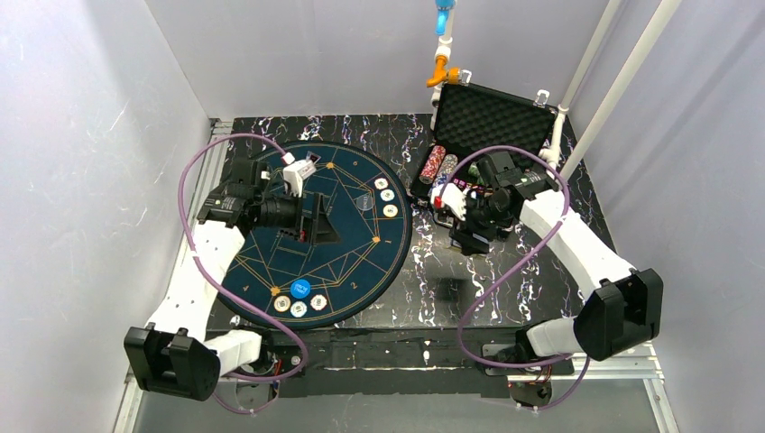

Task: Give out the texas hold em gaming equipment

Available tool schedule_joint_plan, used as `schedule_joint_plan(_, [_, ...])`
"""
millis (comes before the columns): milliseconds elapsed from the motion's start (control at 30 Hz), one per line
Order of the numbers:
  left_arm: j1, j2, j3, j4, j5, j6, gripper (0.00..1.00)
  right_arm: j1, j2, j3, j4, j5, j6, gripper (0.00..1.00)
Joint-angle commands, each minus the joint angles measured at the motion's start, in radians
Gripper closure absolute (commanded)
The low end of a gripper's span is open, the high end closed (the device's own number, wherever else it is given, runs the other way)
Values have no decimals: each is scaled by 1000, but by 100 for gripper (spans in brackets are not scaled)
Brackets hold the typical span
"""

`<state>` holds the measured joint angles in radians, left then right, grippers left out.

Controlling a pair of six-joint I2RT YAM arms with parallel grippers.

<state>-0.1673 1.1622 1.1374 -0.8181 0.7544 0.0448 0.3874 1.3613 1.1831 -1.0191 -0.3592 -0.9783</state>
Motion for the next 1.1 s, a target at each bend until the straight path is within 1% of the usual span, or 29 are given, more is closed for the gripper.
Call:
schedule_joint_plan(0, [3, -20, -115, 190, 166, -197, 5, 41, 21, 94, 34, -115, 158, 79])
schedule_joint_plan(67, [1, 8, -178, 357, 197, -304, 6, 65, 38, 90, 71, -123, 177, 80])
schedule_joint_plan(200, [-28, 132, -272, 699, 250, -504, 12, 116, 67, 88, 168, -117, 196, 80])
schedule_joint_plan(267, [-55, 188, -283, 785, 263, -577, 13, 147, 94, 111, 193, -107, 230, 80])
schedule_joint_plan(333, [-97, 226, -285, 848, 247, -626, 14, 186, 120, 138, 208, -93, 267, 81])
schedule_joint_plan(433, [-171, 272, -240, 860, 231, -660, 14, 256, 124, 165, 237, -35, 316, 81])
schedule_joint_plan(567, [-255, 309, -152, 861, 233, -636, 15, 305, 128, 196, 253, 21, 399, 81])
schedule_joint_plan(733, [-298, 365, -113, 870, 273, -687, 19, 330, 101, 199, 266, 56, 428, 81])
schedule_joint_plan(900, [-348, 385, -108, 880, 251, -702, 24, 357, 115, 235, 243, 78, 453, 81])
schedule_joint_plan(967, [-358, 401, -110, 884, 242, -717, 24, 363, 116, 239, 249, 79, 457, 81])
schedule_joint_plan(1067, [-360, 432, -106, 886, 242, -744, 29, 383, 115, 236, 255, 81, 458, 81])
